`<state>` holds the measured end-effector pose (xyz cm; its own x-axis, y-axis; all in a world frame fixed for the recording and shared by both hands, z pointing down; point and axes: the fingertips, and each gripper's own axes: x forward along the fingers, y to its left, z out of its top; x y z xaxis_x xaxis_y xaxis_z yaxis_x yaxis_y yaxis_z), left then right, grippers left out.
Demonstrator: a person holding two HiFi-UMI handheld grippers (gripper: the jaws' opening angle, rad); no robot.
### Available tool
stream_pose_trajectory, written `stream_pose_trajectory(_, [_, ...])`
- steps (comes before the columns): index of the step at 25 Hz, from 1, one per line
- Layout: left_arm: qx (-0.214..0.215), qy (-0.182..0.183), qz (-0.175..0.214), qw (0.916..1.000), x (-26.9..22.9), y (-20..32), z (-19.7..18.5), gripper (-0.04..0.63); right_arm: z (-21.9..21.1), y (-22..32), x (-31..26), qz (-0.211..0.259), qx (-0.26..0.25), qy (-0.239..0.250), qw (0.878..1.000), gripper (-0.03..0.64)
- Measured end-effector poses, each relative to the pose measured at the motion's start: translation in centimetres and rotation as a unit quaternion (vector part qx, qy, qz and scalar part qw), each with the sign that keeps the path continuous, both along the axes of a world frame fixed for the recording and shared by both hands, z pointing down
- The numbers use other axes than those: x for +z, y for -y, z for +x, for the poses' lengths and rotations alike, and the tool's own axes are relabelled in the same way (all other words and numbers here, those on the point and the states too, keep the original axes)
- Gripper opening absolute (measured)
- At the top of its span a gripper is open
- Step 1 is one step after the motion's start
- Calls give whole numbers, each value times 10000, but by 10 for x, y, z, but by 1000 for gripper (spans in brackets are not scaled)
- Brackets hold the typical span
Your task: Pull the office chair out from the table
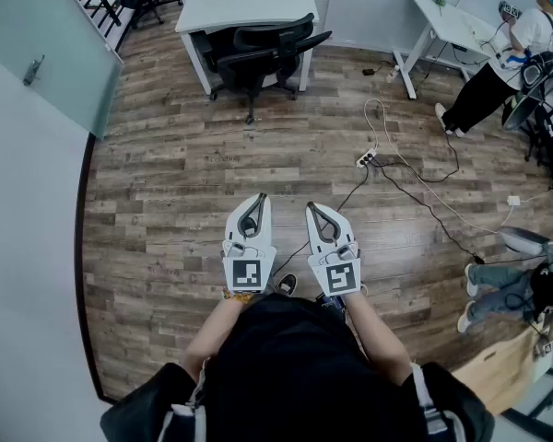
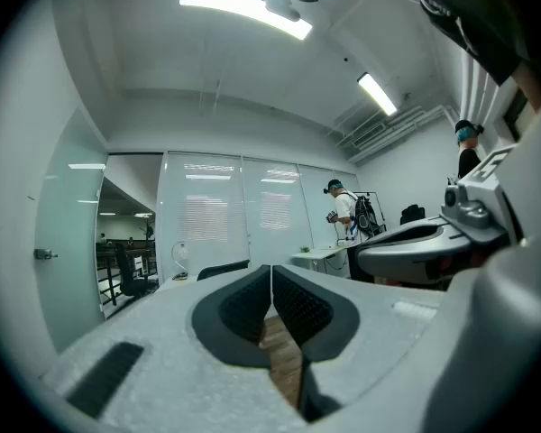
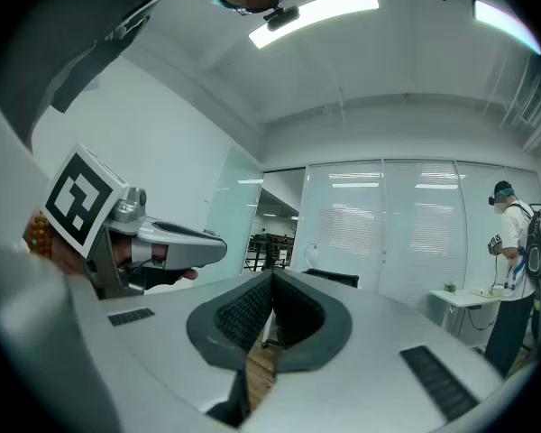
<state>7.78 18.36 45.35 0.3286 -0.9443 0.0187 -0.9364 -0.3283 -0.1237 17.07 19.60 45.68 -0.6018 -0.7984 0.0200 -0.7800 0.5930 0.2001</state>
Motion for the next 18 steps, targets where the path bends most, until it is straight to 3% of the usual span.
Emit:
stream_pose_trajectory(4, [6, -52, 155, 9999, -4, 13, 4, 23, -1, 11, -2, -83, -197, 190, 9996, 8])
stream_pose_trajectory(18, [75, -55, 213, 9997, -3, 76, -20, 23, -30, 71, 2, -158, -190, -137, 9996, 8])
